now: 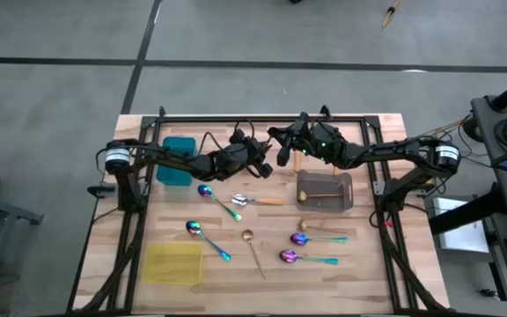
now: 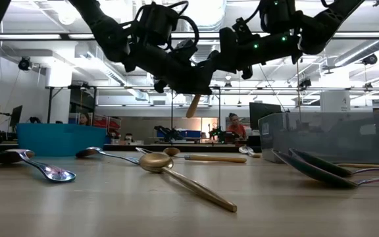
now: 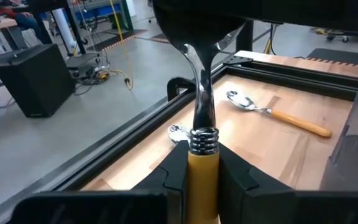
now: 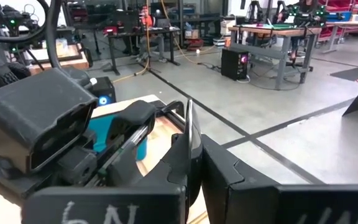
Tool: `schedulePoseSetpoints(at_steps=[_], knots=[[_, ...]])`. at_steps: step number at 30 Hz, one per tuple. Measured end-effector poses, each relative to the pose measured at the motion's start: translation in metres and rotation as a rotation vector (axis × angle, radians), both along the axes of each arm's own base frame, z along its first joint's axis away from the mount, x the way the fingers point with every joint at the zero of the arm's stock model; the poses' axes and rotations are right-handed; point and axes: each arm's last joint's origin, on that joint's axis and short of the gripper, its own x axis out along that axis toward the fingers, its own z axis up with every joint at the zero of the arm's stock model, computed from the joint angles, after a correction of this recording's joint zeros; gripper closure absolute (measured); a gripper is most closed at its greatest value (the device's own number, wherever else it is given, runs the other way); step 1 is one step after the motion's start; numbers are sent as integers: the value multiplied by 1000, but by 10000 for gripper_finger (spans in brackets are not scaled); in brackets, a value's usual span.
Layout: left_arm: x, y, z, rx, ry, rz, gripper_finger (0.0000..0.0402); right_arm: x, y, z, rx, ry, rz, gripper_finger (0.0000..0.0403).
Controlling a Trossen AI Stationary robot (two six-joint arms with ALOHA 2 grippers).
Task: Sort silverware by color (type)
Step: Put the yellow spoon into the yellow bin
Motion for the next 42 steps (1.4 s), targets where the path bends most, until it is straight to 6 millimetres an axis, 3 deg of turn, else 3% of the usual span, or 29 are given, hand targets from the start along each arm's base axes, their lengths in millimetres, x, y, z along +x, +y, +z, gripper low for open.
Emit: schedulePoseSetpoints(at_steps=[9,21,27,33,37,42], knots=[[-1,0,1,-22,-14,3,373,0,0,-1,-6,14,-13,377],[-8,-3,11,-87,8,-27,393,-5,-2,-1,27,38,-27,261],[-33,-12,43,-124,97,-67,393,-19,2,14,22,74,-25,232],[-69,-21,82,-182,122,-137,393,-37,8,26,18,154,-34,231],[-89,-30,102,-320,74,-261,393,-51,13,32,-4,226,-23,232],[-109,-50,110,-561,102,-461,393,-66,19,39,-8,277,-17,233]])
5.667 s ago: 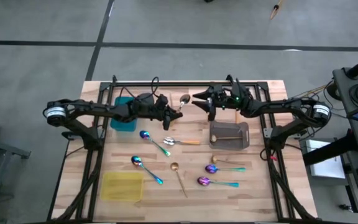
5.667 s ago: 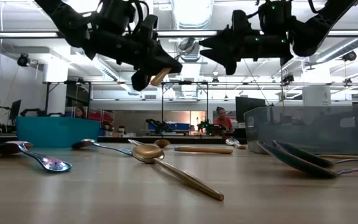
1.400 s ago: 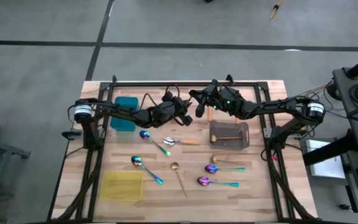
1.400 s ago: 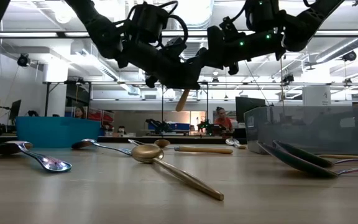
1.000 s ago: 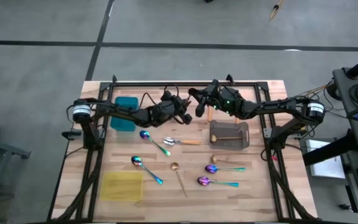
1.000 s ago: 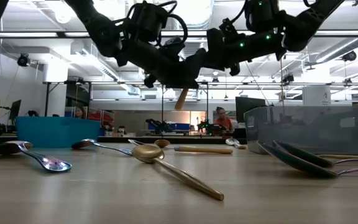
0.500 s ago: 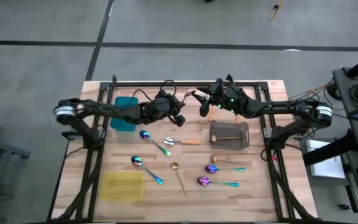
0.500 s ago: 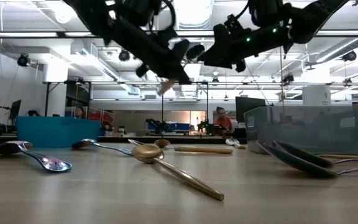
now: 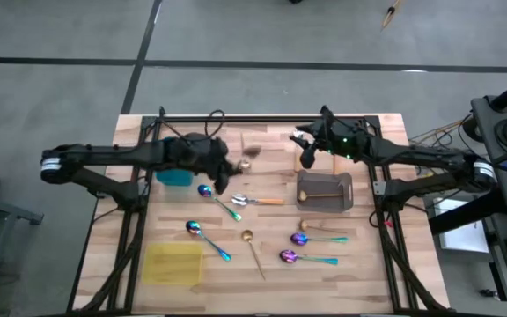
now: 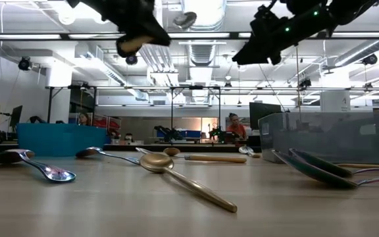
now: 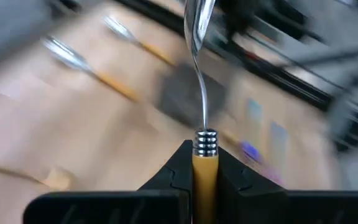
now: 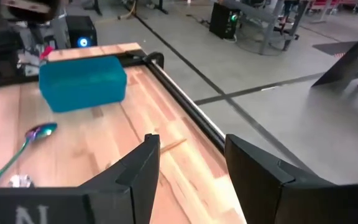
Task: Sort silverware by color (type)
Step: Put the yellow spoon into the yellow bin
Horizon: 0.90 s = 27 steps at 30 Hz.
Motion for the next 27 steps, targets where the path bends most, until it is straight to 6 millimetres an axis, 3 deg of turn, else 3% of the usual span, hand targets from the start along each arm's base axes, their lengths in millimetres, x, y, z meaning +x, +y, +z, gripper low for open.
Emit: schedulePoseSetpoints(at_steps=[5,12,17,27], knots=[[-14,-32,-8,-207,165,-177,393,-5,2,2,2,5,1,239],[-40,-79,-26,-425,529,-299,393,-3,1,-2,10,21,2,250],[-63,-109,-35,-462,769,-318,393,0,0,-3,8,11,2,258],[-85,-154,-41,-417,915,-448,394,1,0,-2,5,5,2,263]])
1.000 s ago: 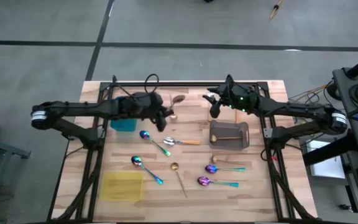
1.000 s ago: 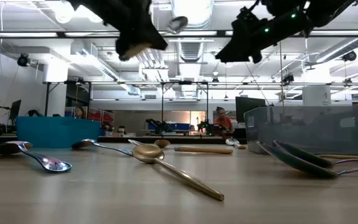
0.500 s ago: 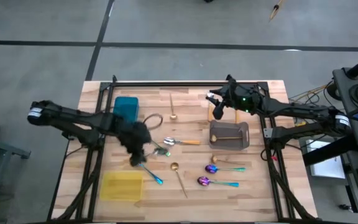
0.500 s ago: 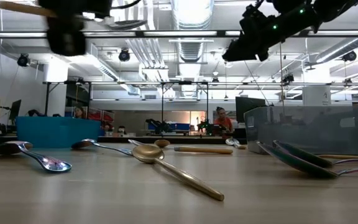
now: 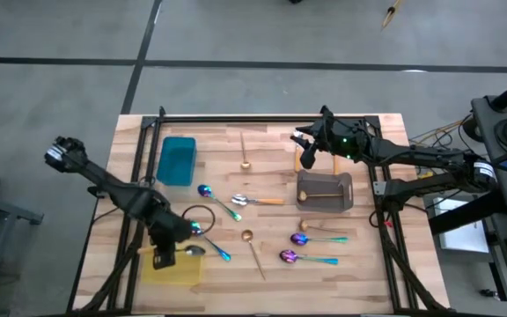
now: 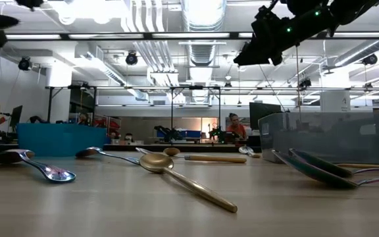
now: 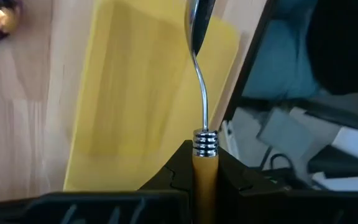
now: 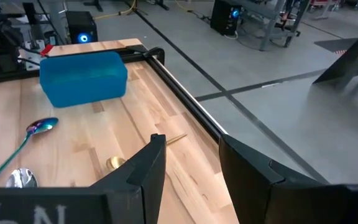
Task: Sort silverware by color (type)
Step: Put the yellow spoon into the yellow bin
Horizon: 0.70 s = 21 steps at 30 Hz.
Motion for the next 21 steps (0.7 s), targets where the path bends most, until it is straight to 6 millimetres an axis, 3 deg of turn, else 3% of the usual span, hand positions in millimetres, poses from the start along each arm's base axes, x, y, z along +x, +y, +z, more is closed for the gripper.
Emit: schedulePoseSetpoints(at_steps=[13,21], knots=[[7,-21,-29,-11,207,-65,394,0,0,0,1,4,0,264],[10,-26,-39,1,236,-100,394,0,0,-1,3,8,1,271]])
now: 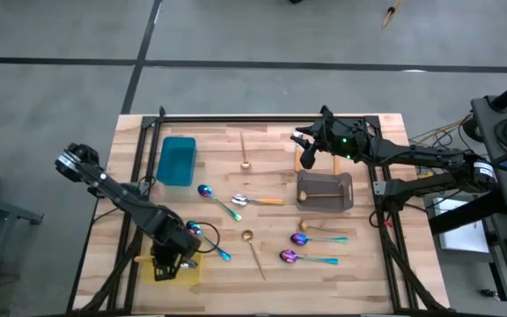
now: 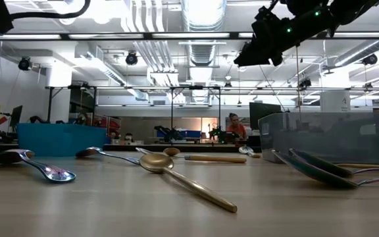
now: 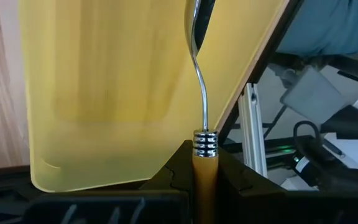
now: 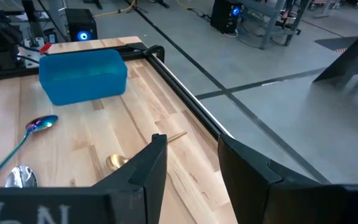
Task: Sort silverware by color (type)
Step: Put the yellow spoon into the yellow bin
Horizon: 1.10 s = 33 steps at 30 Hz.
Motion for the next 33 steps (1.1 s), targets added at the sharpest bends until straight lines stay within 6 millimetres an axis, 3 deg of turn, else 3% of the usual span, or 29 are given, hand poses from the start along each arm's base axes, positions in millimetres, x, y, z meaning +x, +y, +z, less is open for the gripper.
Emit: schedulePoseSetpoints(at_steps=[33], knots=[[-5,3,-25,62,115,51,384,0,0,0,2,3,3,275]])
